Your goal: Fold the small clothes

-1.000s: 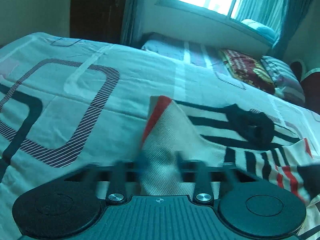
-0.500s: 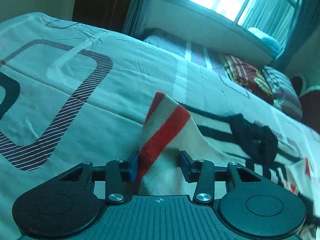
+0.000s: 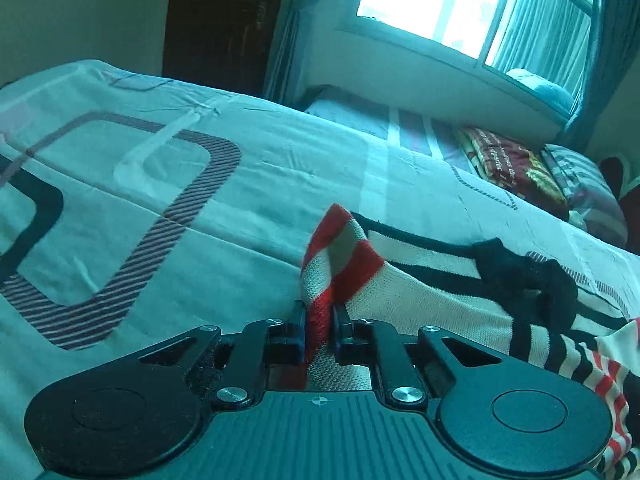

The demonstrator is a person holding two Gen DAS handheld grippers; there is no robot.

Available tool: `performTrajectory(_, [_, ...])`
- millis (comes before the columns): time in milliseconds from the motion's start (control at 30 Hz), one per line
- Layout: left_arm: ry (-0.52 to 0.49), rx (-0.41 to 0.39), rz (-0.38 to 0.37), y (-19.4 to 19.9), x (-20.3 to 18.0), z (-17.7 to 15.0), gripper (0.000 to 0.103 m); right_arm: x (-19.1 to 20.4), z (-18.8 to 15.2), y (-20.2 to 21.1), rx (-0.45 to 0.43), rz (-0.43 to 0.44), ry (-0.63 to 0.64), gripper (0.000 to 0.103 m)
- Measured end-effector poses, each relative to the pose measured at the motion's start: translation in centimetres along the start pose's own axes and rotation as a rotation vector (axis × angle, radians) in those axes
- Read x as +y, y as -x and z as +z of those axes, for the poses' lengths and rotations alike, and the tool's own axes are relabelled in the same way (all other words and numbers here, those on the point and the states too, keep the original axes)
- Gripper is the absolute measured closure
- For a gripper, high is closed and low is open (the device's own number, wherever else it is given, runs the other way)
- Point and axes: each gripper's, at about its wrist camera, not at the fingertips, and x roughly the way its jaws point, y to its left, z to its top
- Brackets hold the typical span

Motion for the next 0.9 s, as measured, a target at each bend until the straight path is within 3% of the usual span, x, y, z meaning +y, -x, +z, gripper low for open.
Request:
performTrajectory(100, [-0.016, -0.065, -0.007, 2.5, -0.4, 1.0, 0.091, -0.2, 0.8, 1.9, -0.082, -0.017, -0.009, 0.073])
performTrajectory(167, [-0.043, -0.067, -0.024, 2.6, -1.3, 1.4, 0.091, 0.4, 1.3, 2.6, -0.129, -0.006, 0.005, 0.072])
performTrajectory(233, [-0.062, -0.024, -0.009, 1.3, -2.2, 1.7, 0.091, 1.3, 1.6, 1.8, -0.113, 0.010, 0.038, 0.068])
performTrajectory(333, [-0.112, 0.068, 0.065, -1.7, -3.0, 0.9, 0.091, 1.5, 1.3, -0.5, -0.040, 0.002, 0.061, 0.073])
performTrajectory(367, [-0.124, 0.043, 0.069, -1.7, -3.0, 0.5, 0.091, 1.2, 0.9, -1.4, 0.004, -0.013, 0.055, 0.075])
performTrajectory(467, [-0.150, 0.035, 0.078, -1.4, -3.3, 0.2, 0.091, 0.8, 0.7, -1.3, 0.006, -0.002, 0.048, 0.076])
performTrajectory(567, [-0.119, 0.055, 0.063, -0.7, -3.1, 0.8, 0.091, 0.8, 1.3, 0.0, -0.013, 0.023, 0.001, 0.070])
performTrajectory(667, [-0.149, 0.051, 0.065, 0.0, -3.4, 0.6, 0.091, 0.9, 1.2, 0.7, -0.036, 0.016, -0.008, 0.065])
performTrajectory(767, [-0.170, 0.052, 0.069, -0.3, -3.4, -0.2, 0.091, 0.4, 0.3, -0.7, 0.024, -0.003, -0.006, 0.065])
performTrajectory(900, [-0.183, 0.043, 0.077, -0.4, -3.6, -0.3, 0.091, 0.6, 0.1, -0.7, 0.012, -0.015, 0.013, 0.065])
